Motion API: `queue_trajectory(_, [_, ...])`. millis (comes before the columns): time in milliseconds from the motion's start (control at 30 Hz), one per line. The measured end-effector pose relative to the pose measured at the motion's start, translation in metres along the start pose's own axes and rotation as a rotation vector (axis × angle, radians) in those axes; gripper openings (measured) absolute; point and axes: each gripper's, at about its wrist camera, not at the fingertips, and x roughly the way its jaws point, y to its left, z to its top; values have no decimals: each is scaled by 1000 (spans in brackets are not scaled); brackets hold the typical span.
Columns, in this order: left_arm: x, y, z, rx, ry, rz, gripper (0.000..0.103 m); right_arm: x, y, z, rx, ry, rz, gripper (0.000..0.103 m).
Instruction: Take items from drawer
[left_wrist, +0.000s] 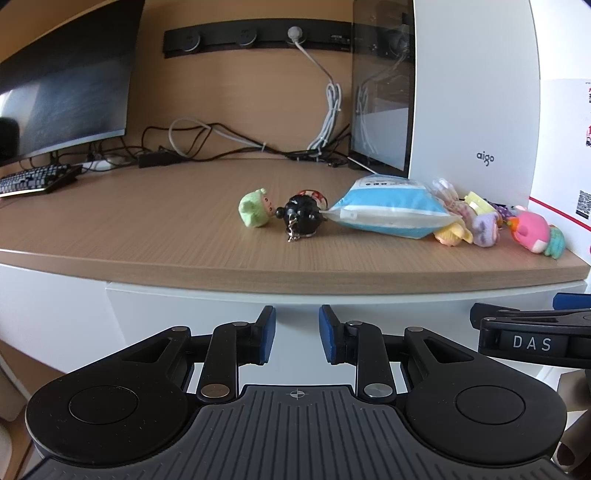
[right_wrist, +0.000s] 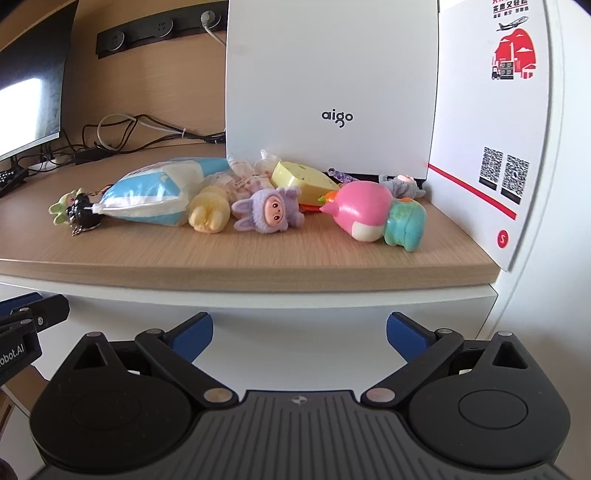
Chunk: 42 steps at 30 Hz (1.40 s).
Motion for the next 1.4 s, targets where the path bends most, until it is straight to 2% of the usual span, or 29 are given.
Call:
queue_trajectory(133, [5,-3,-1,10,-5,-12,31,7,1,2,-5,-16,-3,103])
queue_trajectory(233, [7,-9,-7,38,-20,-27,44,10,4,1,-25,-24,23,103])
queue_trajectory(300, [8,-12,-8,33,-25,-50,61,10,7,-1,-45,-34,25,103])
queue_trajectory(333, [8,-13,-8,21,-27,-57,62,9,8,-1,-54,-39,28,103])
queue_trajectory(400, [10,-12,-7,-10,-22,-74,74,9,8,-3,-62,-48,19,103])
queue_trajectory(467, [13,-13,-7,-20,-10,-80,79,7,4,-5,-49,-49,0,103])
queue_trajectory(600, [4,-11,-10,-24,13,-69,69,-7,-13,-14,-11,-13,-26,103])
queue_trajectory(733, [-32,-5,-15,11,47,-81,69,-37,-28,-23,30,30,-32,103])
queue_trajectory(833, [-70,5,-15,-6,73,-65,69,-65,-35,-26,56,51,-29,103])
queue_trajectory(1000, [-140,5,-10,30,56,-36,69,-114,-37,-36,67,48,-10,103])
queue_trajectory(1133, [-186,7,-8,16,63,-8,69,-154,-34,-48,53,67,7,103])
queue_trajectory(1267, [-219,5,-18,14,65,-14,69,-199,-37,-59,65,83,19,103])
queue_trajectory(1400, [-237,4,-35,16,56,-28,69,-235,-38,-68,23,30,11,103])
